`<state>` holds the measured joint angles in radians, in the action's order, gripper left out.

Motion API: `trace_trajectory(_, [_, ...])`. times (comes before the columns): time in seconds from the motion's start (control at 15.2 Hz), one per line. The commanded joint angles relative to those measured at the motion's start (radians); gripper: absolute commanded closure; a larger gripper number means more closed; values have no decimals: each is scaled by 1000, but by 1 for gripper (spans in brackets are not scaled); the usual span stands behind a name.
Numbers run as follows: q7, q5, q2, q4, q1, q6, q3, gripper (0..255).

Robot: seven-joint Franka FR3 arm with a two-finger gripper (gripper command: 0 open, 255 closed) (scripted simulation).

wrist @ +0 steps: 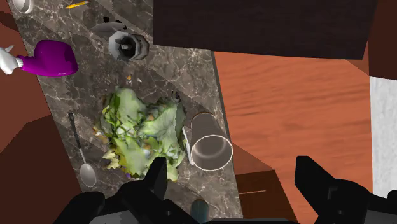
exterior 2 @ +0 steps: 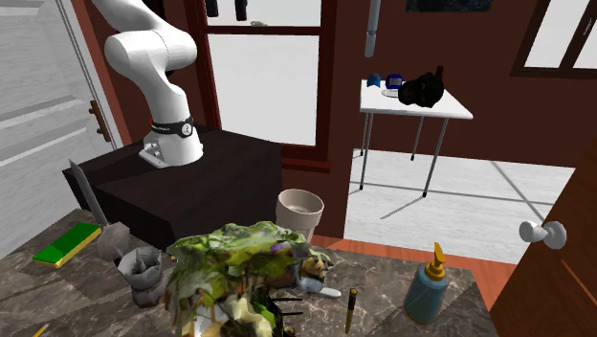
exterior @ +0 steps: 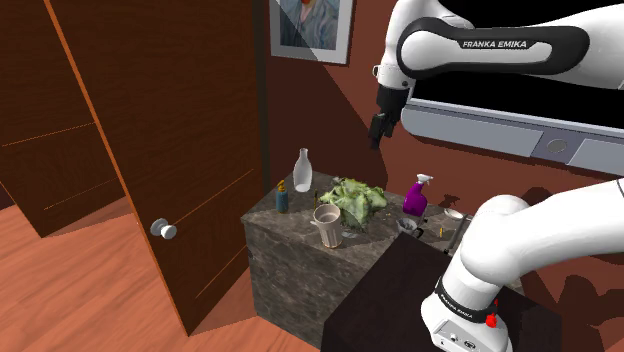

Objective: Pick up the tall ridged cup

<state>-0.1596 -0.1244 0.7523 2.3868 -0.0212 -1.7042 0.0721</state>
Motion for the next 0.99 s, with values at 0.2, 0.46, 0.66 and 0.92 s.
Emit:
trace_trajectory(0.2, [20, -9, -53, 56, 5, -98, -13, 0])
trace_trajectory(0.46, [49, -26, -144, 113, 10, -232, -31, 0])
trace_trajectory(0.66, [74, -42, -228, 142, 12, -333, -44, 0])
trace_trajectory(0.92, [114, -72, -358, 159, 10, -465, -63, 0])
